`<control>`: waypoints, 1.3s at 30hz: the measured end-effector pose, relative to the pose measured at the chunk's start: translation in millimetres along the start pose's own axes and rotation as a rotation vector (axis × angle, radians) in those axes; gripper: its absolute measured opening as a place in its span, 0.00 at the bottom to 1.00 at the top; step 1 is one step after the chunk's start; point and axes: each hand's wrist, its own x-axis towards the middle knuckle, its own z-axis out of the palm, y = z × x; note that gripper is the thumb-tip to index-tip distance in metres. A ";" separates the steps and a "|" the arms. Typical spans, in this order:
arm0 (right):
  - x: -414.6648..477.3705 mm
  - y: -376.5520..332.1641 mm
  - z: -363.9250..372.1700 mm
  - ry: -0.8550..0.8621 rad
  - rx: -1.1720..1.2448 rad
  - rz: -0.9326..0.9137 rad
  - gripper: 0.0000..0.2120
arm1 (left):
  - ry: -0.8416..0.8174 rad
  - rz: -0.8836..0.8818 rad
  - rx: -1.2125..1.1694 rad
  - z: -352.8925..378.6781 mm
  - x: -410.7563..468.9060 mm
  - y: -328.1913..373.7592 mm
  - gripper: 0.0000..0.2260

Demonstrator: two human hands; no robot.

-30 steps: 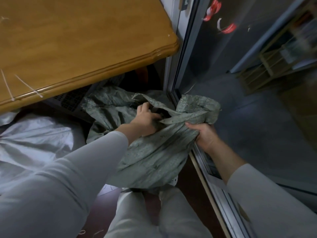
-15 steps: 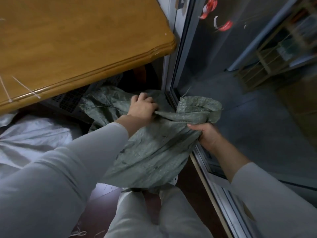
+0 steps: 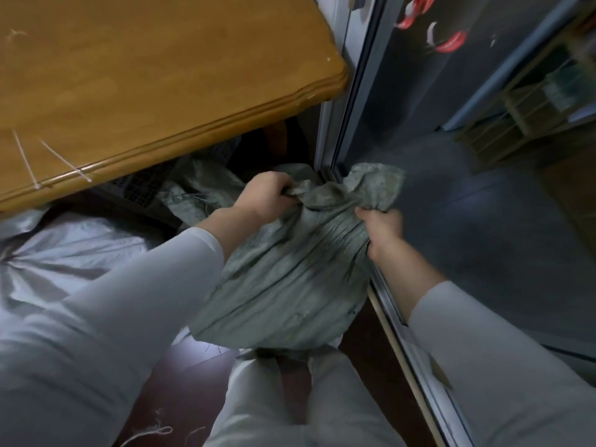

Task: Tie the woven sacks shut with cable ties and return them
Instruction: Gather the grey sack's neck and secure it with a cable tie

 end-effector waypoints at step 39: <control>26.2 13.5 28.3 -0.235 -0.066 0.175 0.26 | 0.292 -0.028 0.250 37.2 35.8 -77.5 0.40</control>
